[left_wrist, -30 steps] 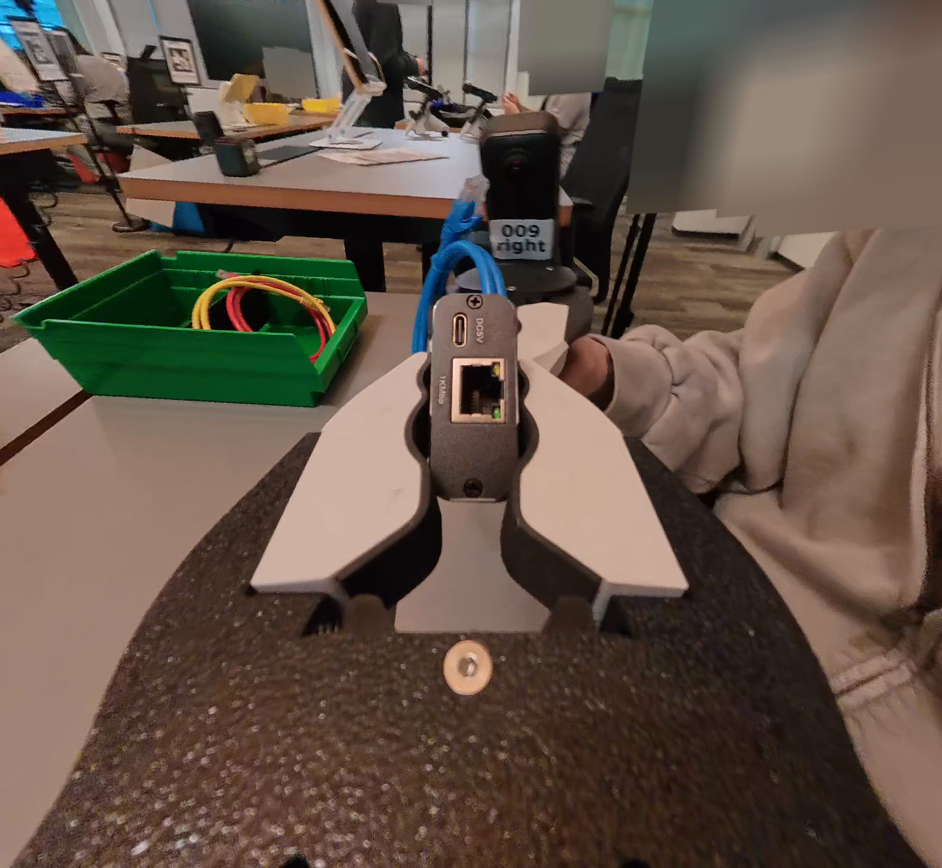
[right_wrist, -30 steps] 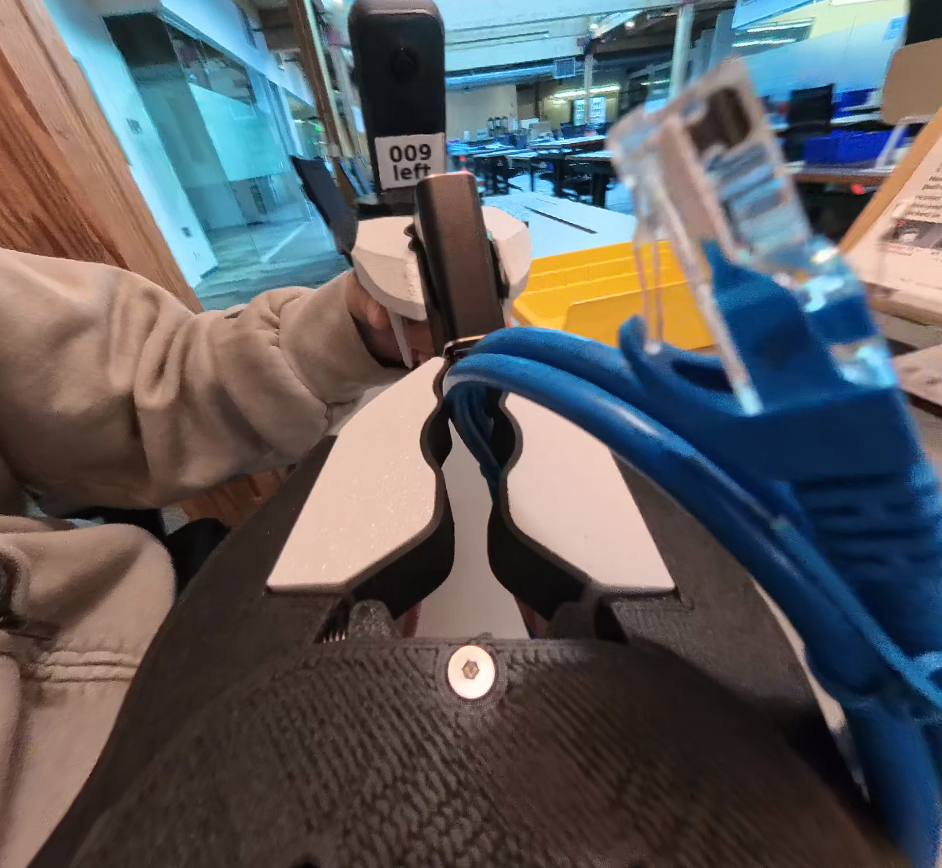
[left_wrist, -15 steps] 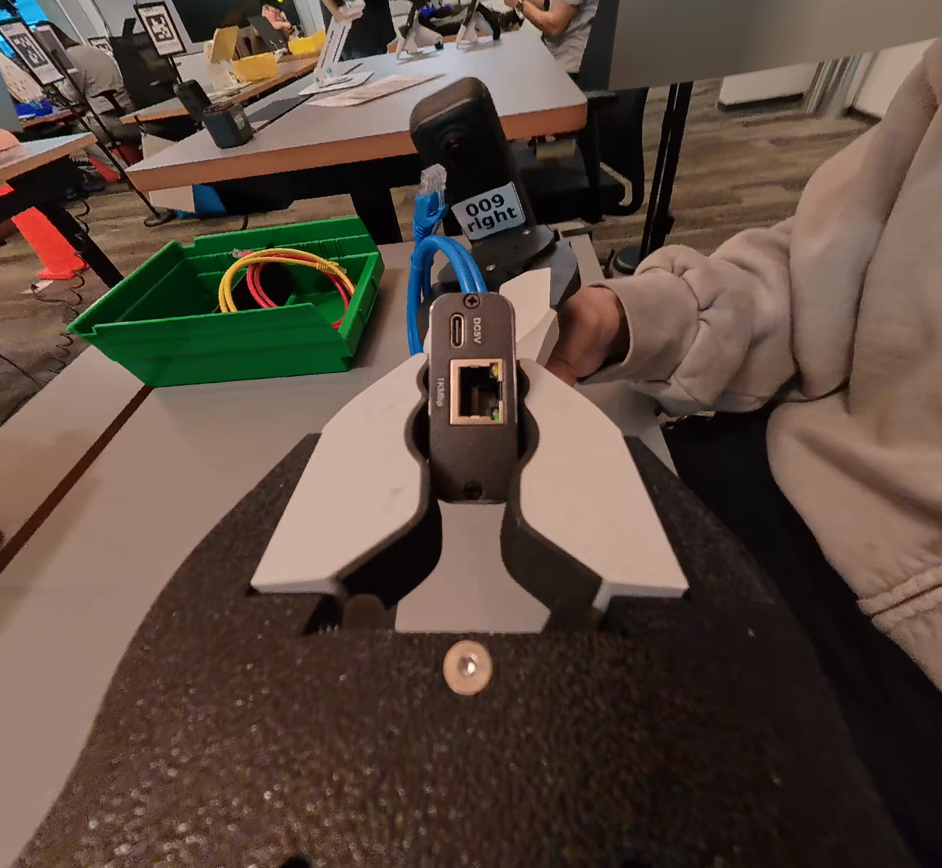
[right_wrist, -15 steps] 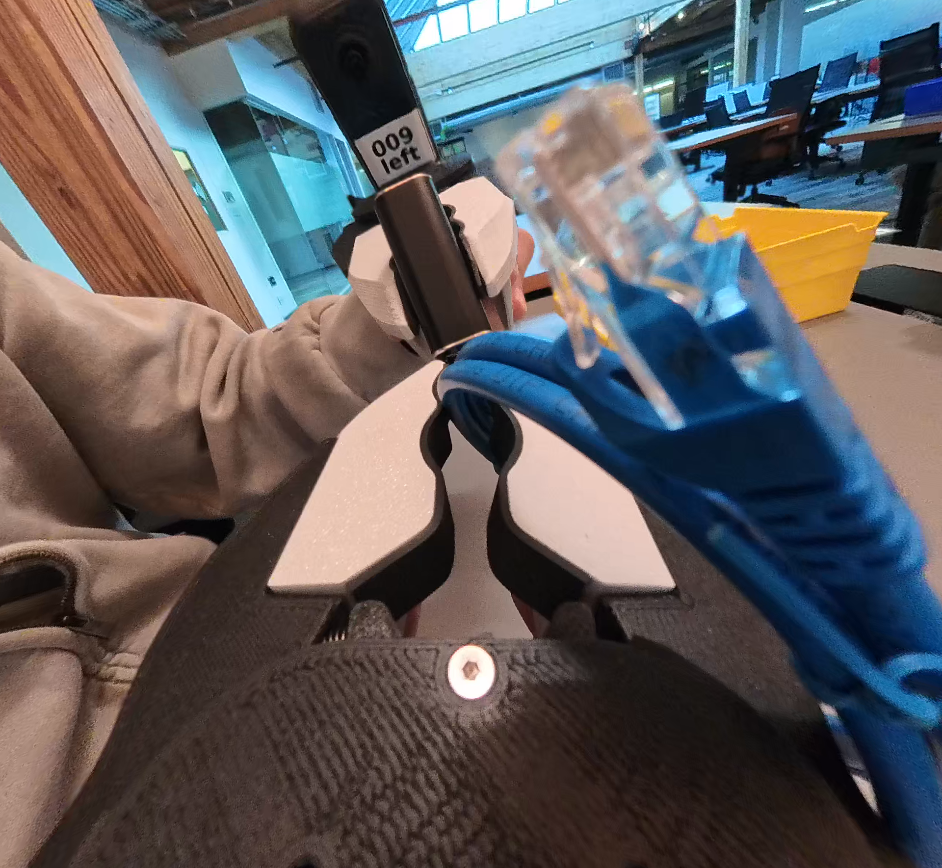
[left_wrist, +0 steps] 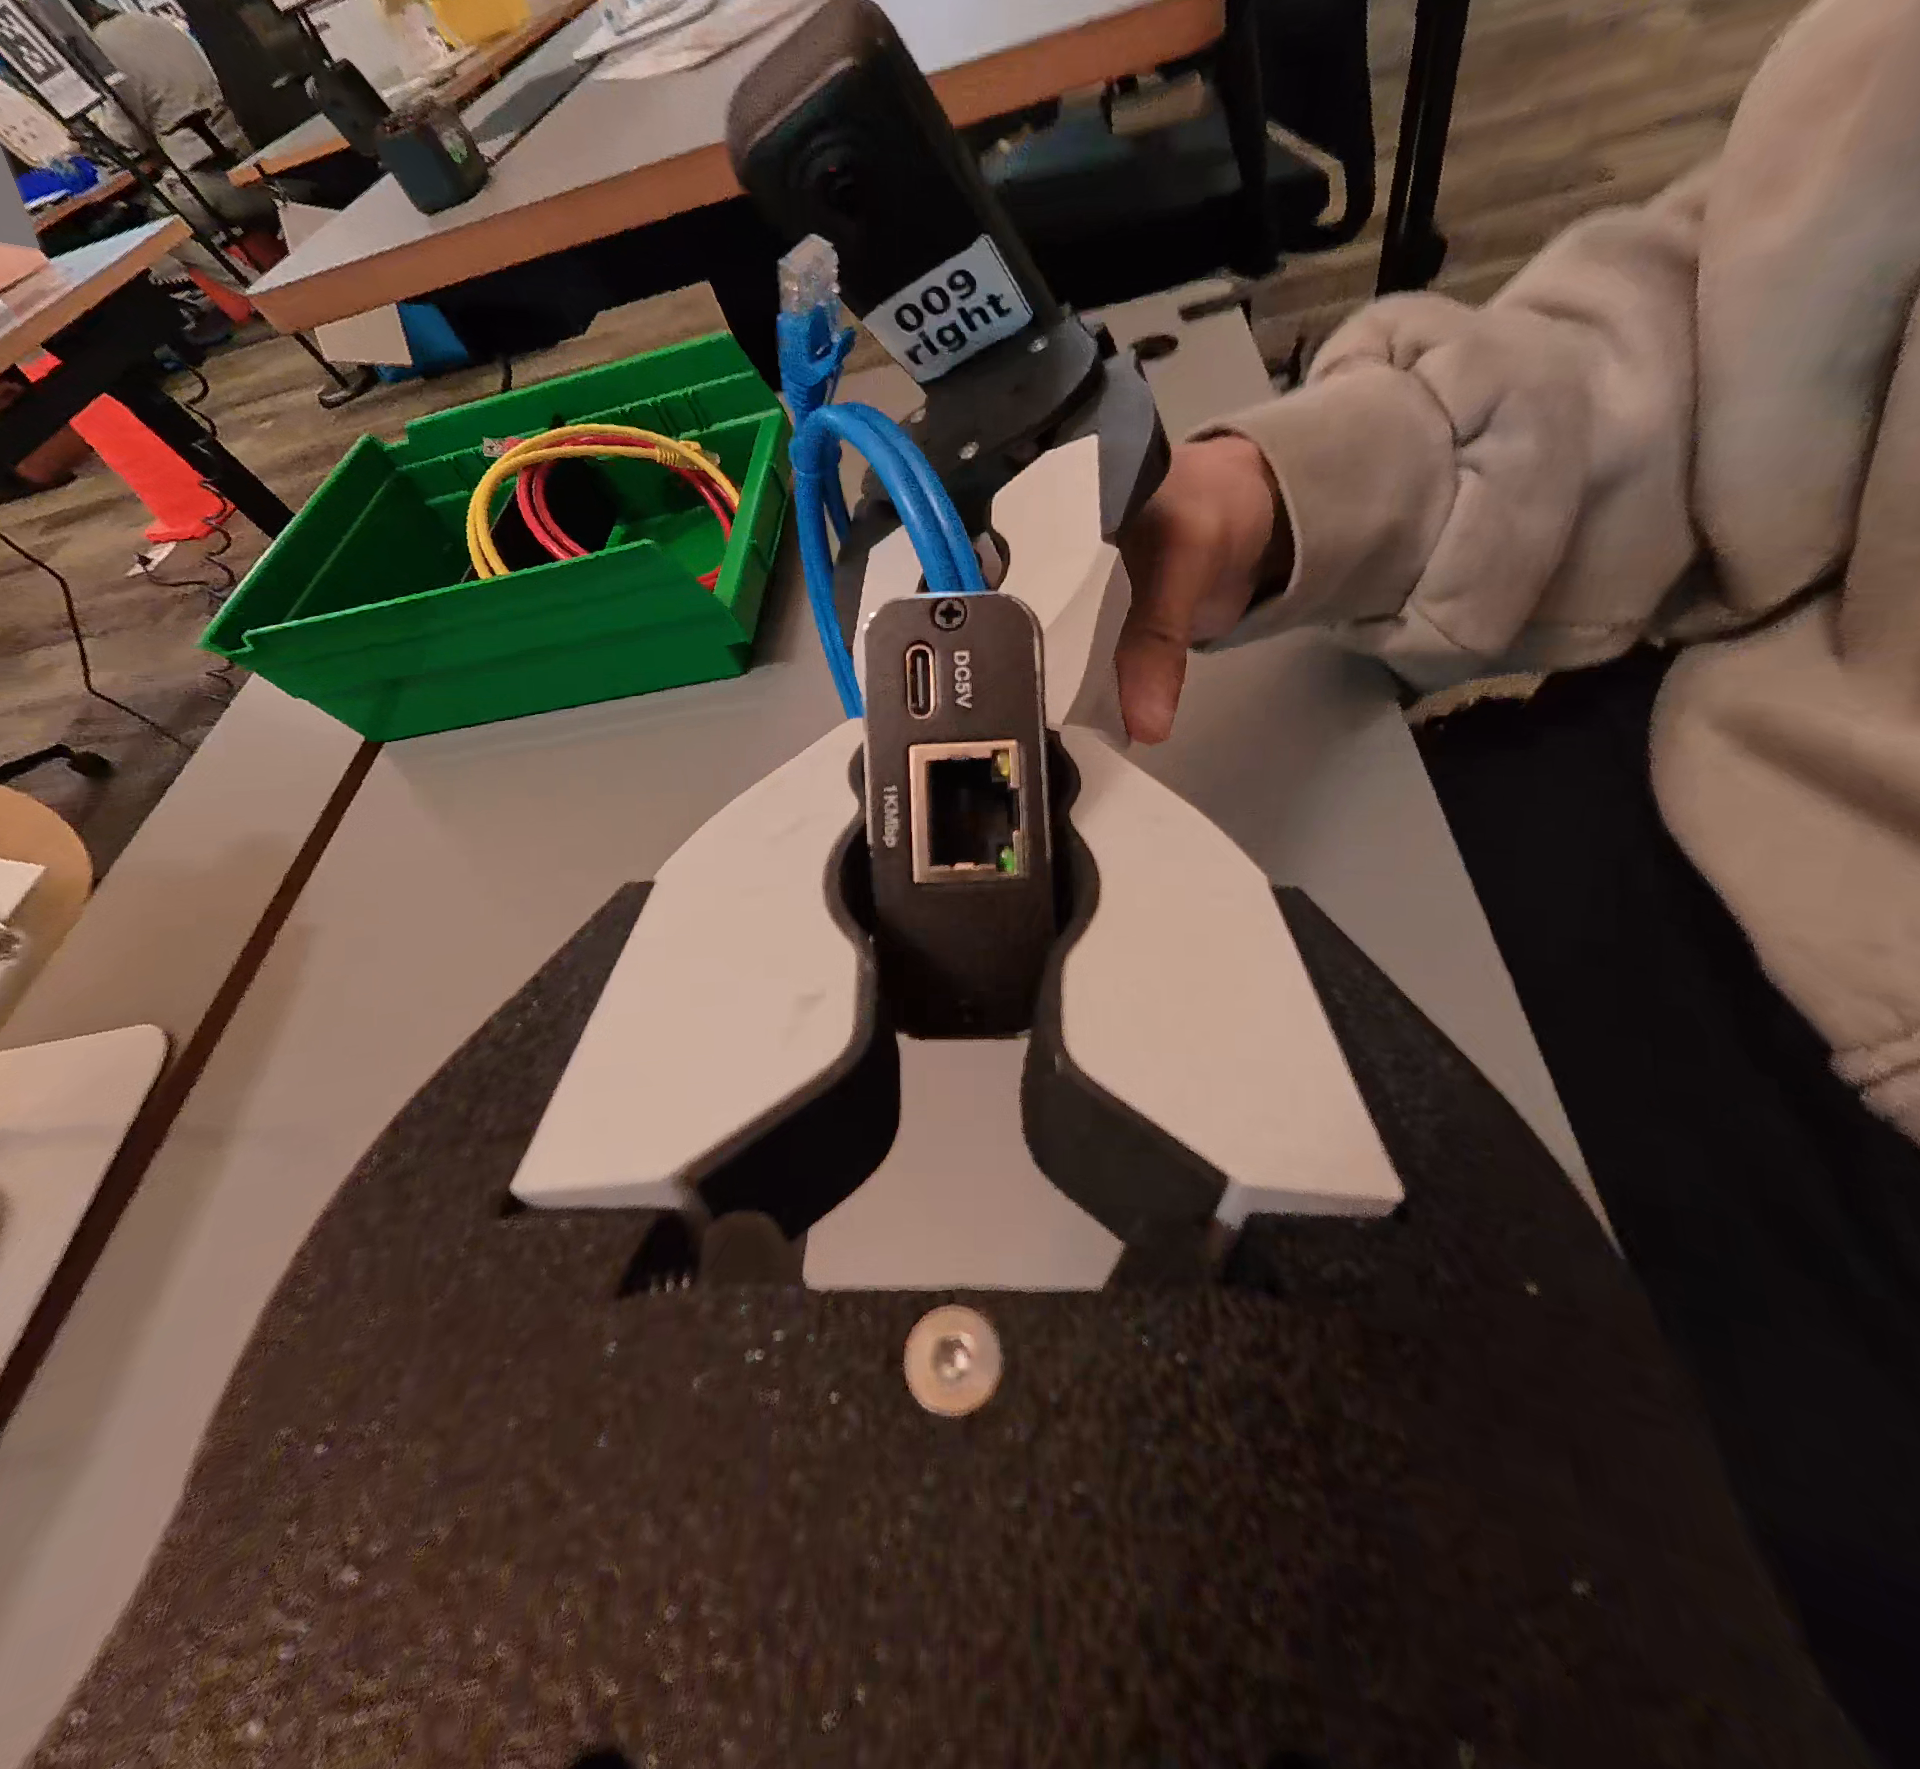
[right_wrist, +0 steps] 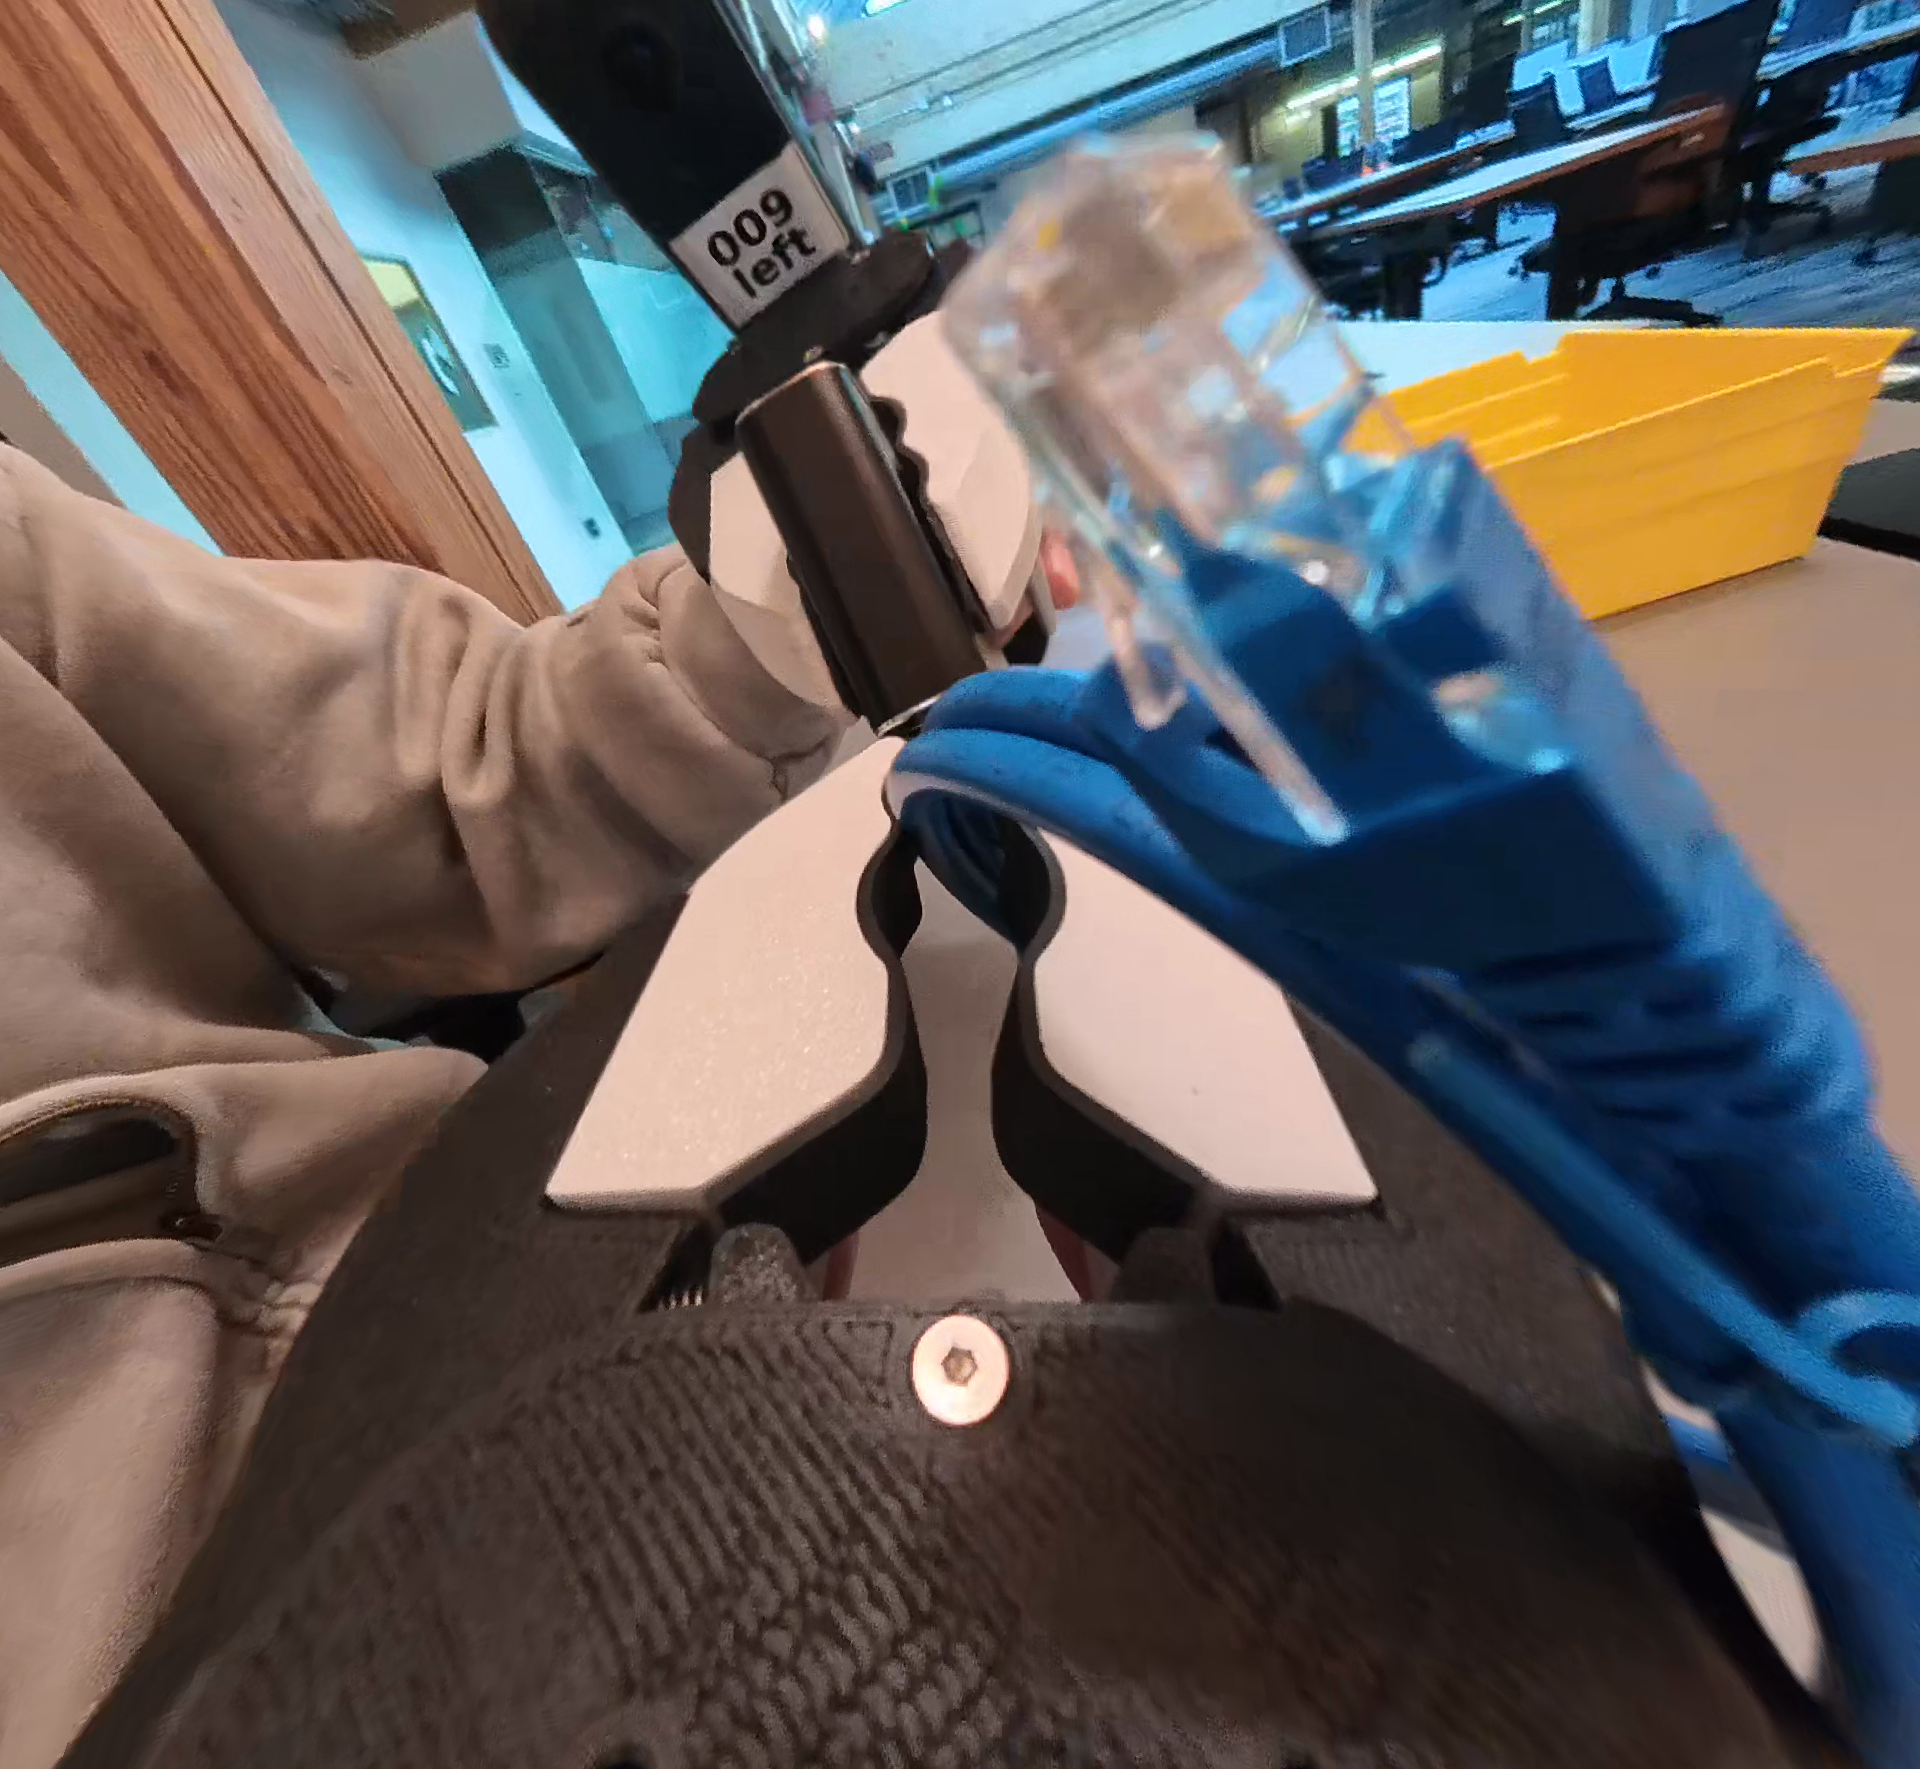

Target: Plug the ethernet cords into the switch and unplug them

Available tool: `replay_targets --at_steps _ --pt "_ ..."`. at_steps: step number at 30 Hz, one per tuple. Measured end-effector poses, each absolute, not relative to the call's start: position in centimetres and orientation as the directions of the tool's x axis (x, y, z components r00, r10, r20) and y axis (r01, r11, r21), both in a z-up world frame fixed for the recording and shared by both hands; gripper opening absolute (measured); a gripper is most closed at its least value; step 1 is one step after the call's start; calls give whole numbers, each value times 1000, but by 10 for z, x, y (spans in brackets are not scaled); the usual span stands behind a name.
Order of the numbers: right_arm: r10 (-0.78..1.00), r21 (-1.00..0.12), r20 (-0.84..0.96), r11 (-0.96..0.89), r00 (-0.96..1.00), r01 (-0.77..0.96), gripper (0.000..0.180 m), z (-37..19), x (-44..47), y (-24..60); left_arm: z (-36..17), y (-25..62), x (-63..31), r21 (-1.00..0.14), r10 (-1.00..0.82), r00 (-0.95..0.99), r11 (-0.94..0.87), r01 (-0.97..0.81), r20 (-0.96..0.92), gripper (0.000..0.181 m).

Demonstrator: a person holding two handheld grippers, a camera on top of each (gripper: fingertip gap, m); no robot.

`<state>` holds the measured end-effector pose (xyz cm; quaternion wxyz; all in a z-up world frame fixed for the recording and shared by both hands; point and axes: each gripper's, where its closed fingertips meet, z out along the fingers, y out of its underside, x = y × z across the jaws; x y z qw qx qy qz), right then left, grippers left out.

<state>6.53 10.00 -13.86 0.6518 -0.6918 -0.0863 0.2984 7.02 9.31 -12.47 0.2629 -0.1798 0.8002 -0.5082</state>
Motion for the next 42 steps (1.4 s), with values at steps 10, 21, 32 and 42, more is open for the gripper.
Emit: replay_targets --at_steps 10,21,32,42 --pt "533 -913 -405 -195 743 -358 14 -145 62 105 -131 97 68 -885 -543 -796 465 -20 -267 26" --pt "528 -907 -419 -213 739 -363 14 -149 57 104 -134 97 64 -925 -582 -800 367 -101 -144 26" --pt "493 -933 -358 -225 793 -281 16 -153 67 100 -139 96 73 -937 -663 -740 321 -139 -117 26" --pt "496 -940 -314 -282 809 -192 13 -156 65 101 -143 99 72 -949 -680 -725 147 -279 108 26"
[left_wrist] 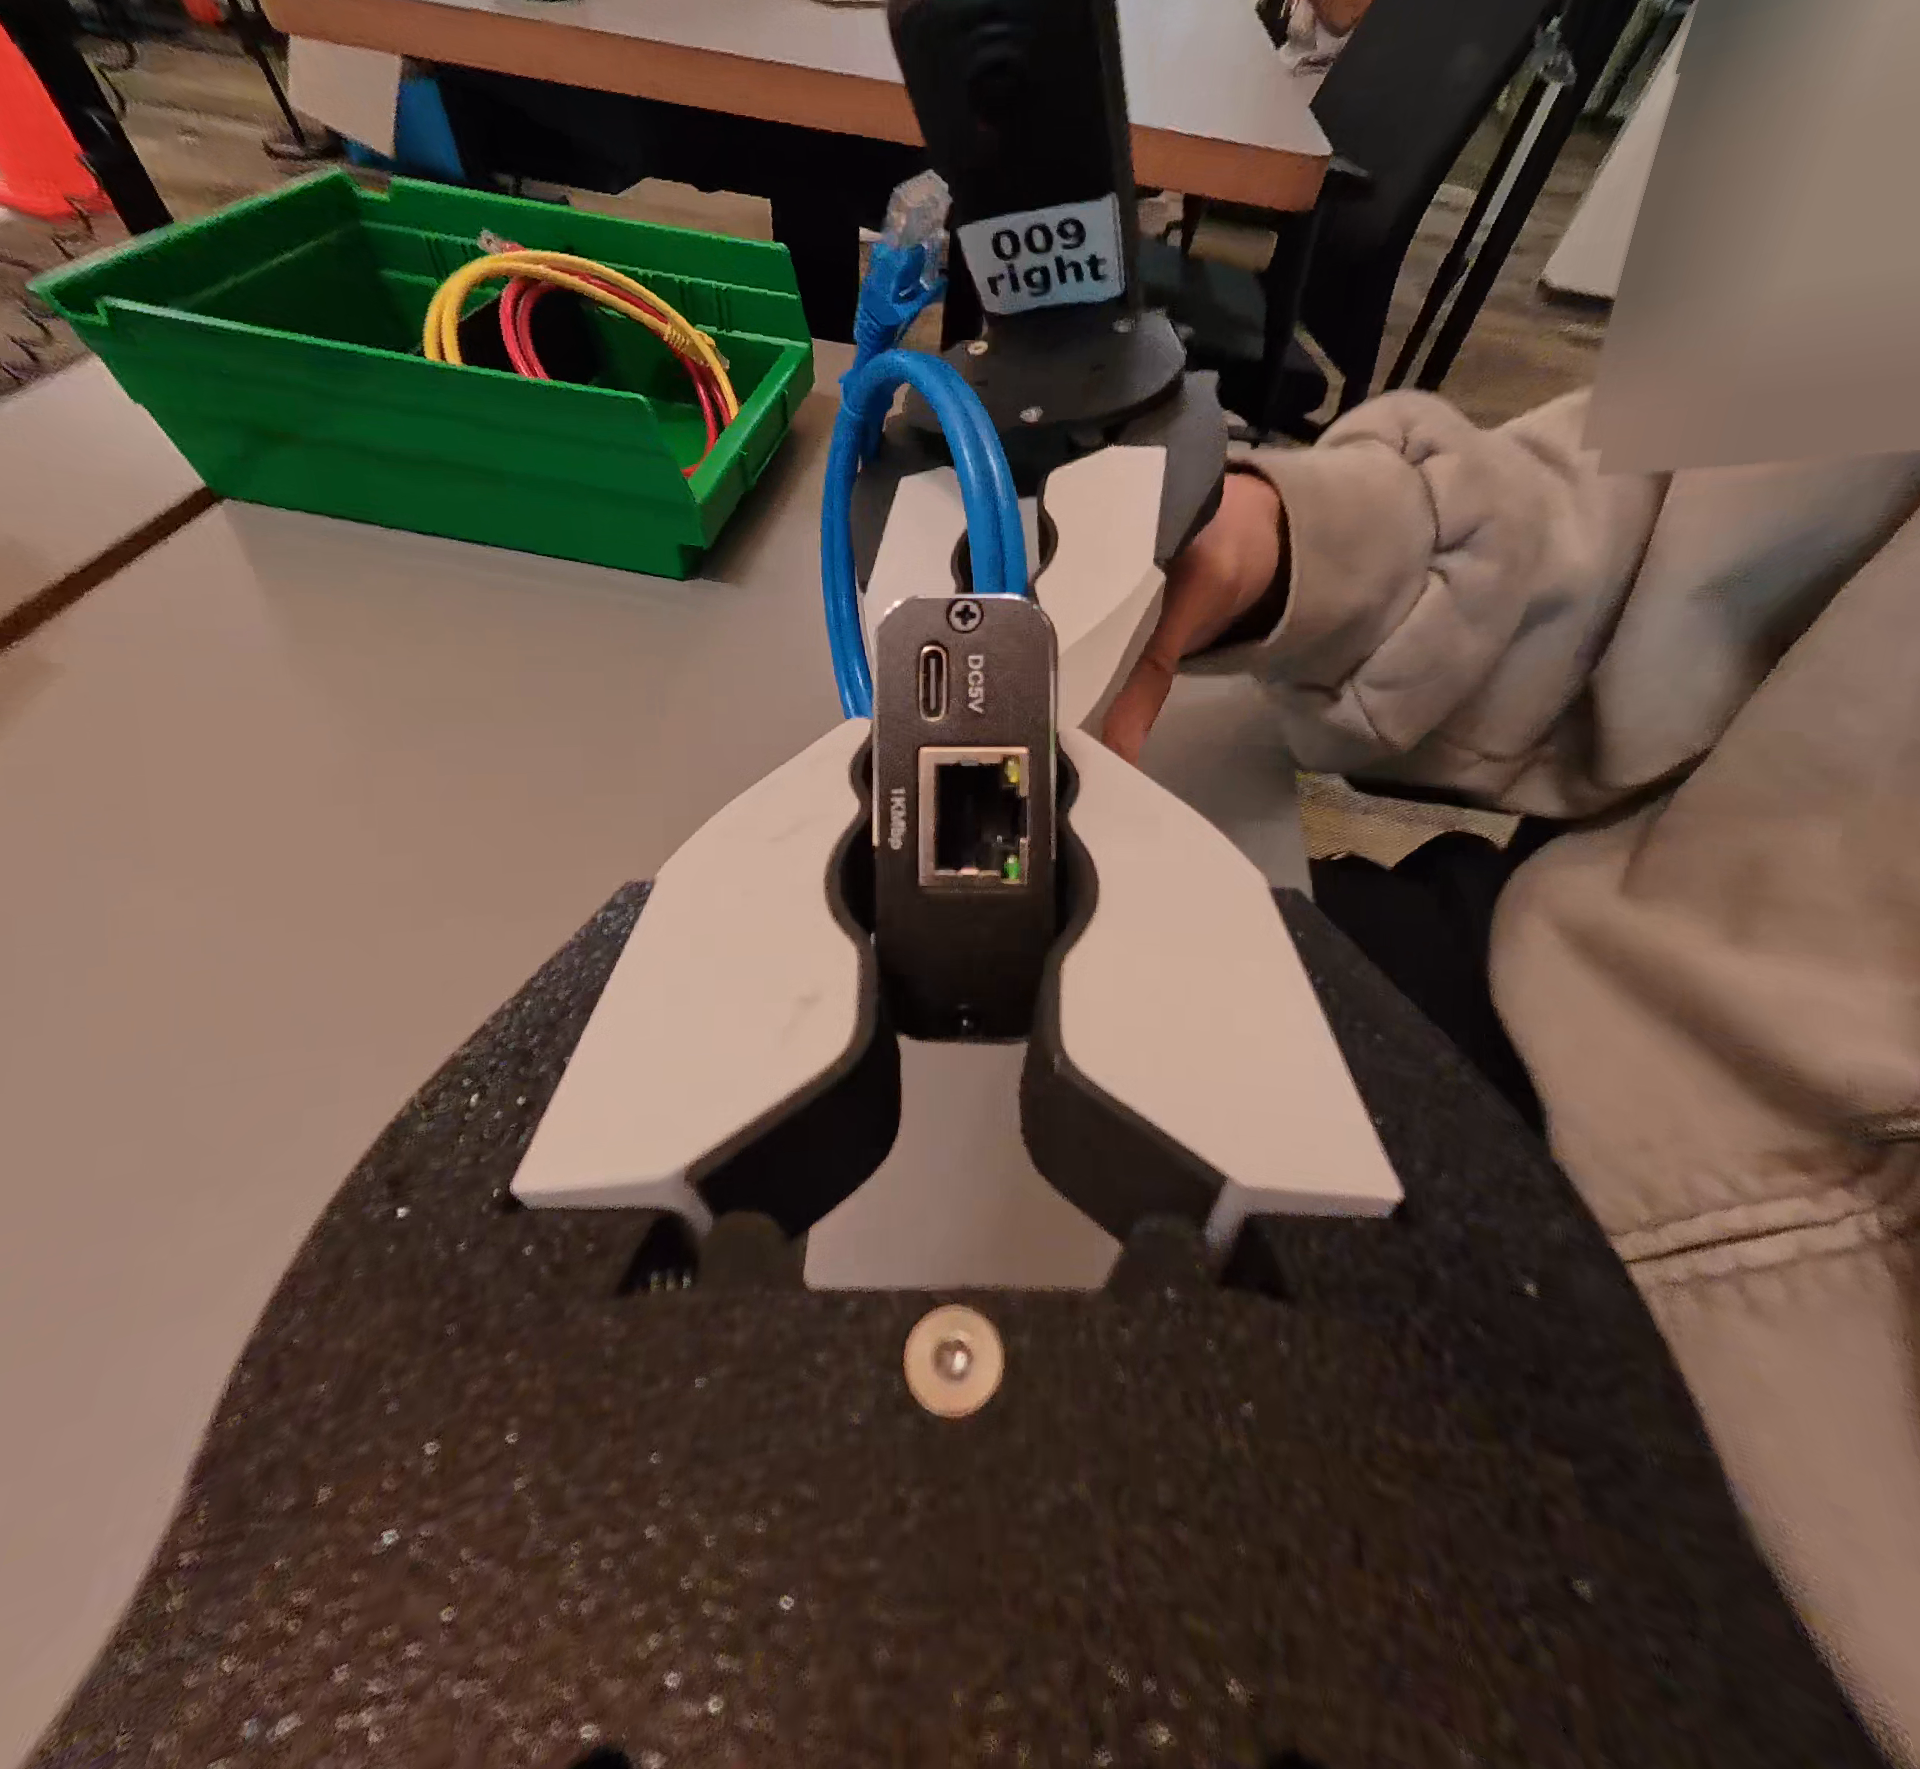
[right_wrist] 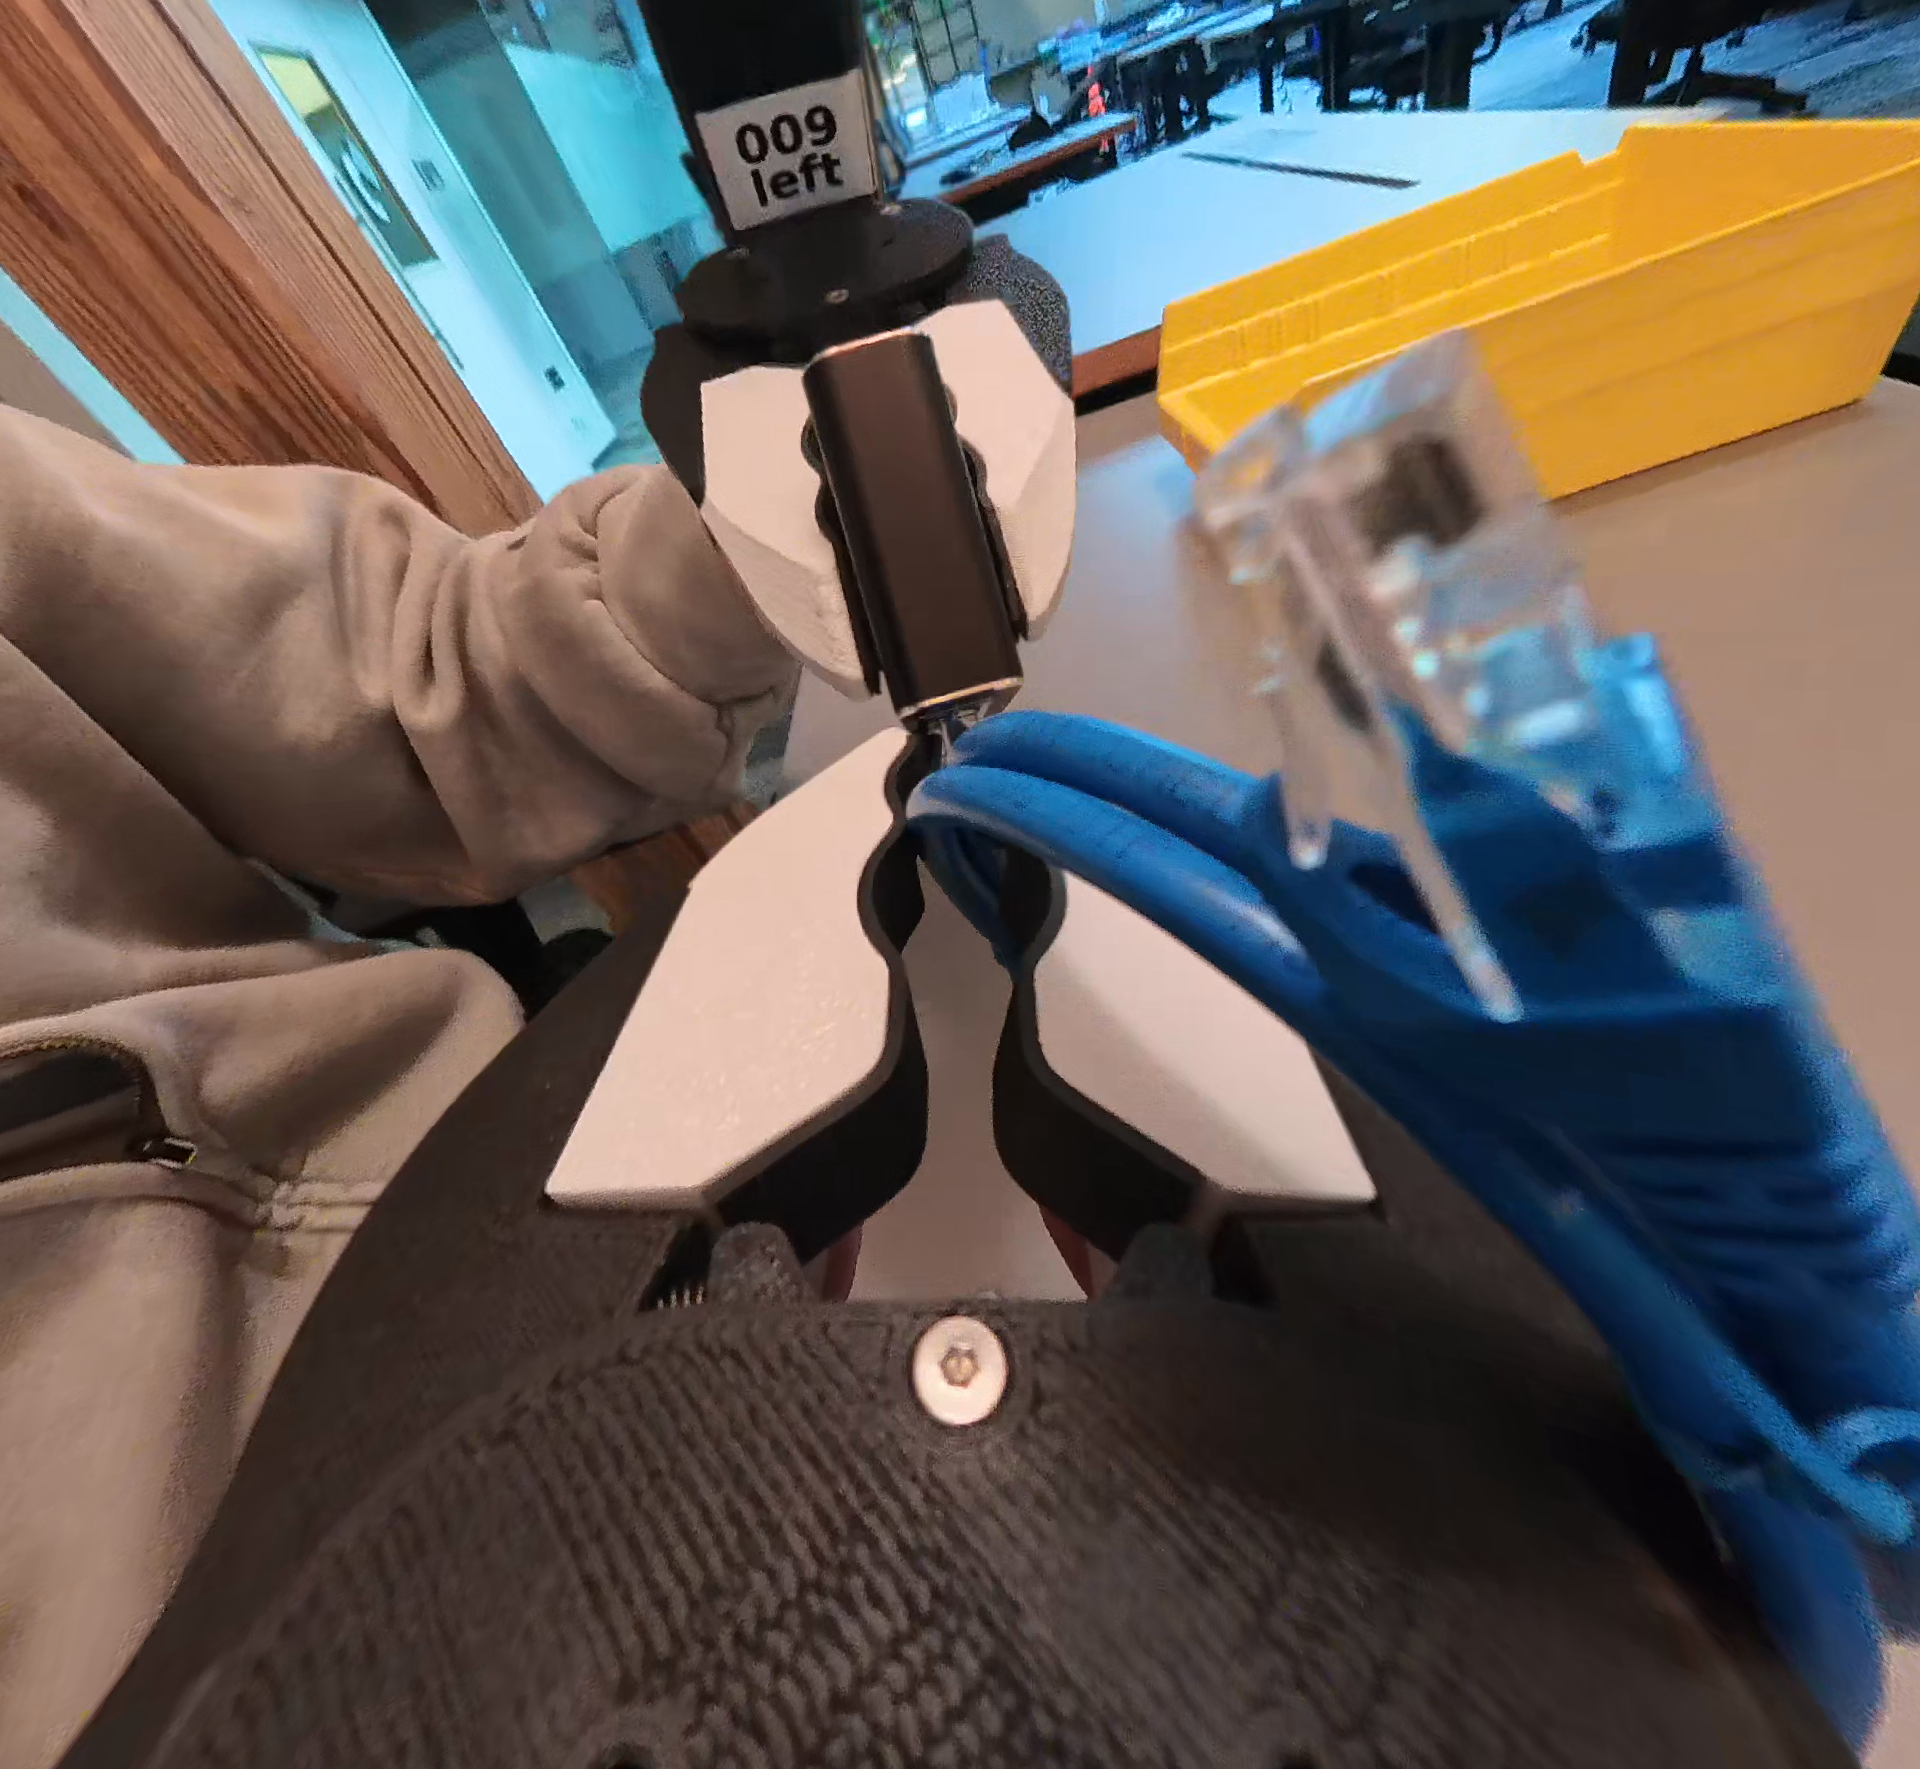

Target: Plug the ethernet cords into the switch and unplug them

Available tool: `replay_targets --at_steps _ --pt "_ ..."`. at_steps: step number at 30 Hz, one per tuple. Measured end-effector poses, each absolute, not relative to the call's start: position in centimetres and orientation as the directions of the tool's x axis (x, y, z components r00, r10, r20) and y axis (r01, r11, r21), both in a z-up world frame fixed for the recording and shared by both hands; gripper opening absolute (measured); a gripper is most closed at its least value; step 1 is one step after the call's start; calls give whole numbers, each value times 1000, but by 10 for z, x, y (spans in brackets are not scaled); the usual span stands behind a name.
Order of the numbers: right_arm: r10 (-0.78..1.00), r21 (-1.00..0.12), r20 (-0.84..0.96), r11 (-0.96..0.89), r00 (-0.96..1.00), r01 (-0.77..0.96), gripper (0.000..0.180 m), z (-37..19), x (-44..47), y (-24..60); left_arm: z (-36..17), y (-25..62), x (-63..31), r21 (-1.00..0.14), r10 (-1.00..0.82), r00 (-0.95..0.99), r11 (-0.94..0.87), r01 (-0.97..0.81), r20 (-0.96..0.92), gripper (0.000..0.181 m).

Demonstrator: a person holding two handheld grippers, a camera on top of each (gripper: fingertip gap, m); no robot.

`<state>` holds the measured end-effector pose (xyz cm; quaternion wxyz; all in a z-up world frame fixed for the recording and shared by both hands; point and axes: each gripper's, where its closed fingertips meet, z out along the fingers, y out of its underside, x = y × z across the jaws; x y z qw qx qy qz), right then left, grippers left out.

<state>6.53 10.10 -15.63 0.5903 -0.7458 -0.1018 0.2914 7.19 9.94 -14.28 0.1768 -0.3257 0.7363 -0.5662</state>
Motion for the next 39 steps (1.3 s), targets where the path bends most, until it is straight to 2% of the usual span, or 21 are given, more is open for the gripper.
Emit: replay_targets --at_steps 2,6,10,15,23,25,28,30,39 --pt "510 -936 -324 -294 797 -192 11 -156 65 101 -144 100 71 -944 -680 -733 243 -225 0 26" --pt "537 -898 -437 -302 722 -319 13 -157 62 102 -146 99 68 -888 -628 -747 446 -115 -219 25" --pt "546 -867 -498 -318 673 -384 16 -165 56 102 -154 99 62 -849 -569 -778 520 -90 -266 25" --pt "536 -874 -484 -332 692 -354 16 -171 54 106 -159 104 61 -888 -620 -772 426 -176 -144 26" --pt "509 -907 -404 -330 760 -260 15 -166 59 108 -154 108 67 -938 -683 -717 140 -318 141 26" --pt "499 -912 -384 -337 777 -234 14 -166 61 109 -154 109 69 -941 -694 -708 135 -309 133 26" --pt "505 -915 -370 -346 780 -210 17 -169 63 107 -158 108 68 -930 -696 -718 275 -245 -17 25" --pt "515 -912 -382 -343 767 -224 12 -168 60 105 -157 106 65 -929 -677 -735 296 -223 -40 26" --pt "493 -912 -375 -346 785 -219 14 -167 61 106 -153 107 69 -935 -670 -693 -6 -355 268 25"
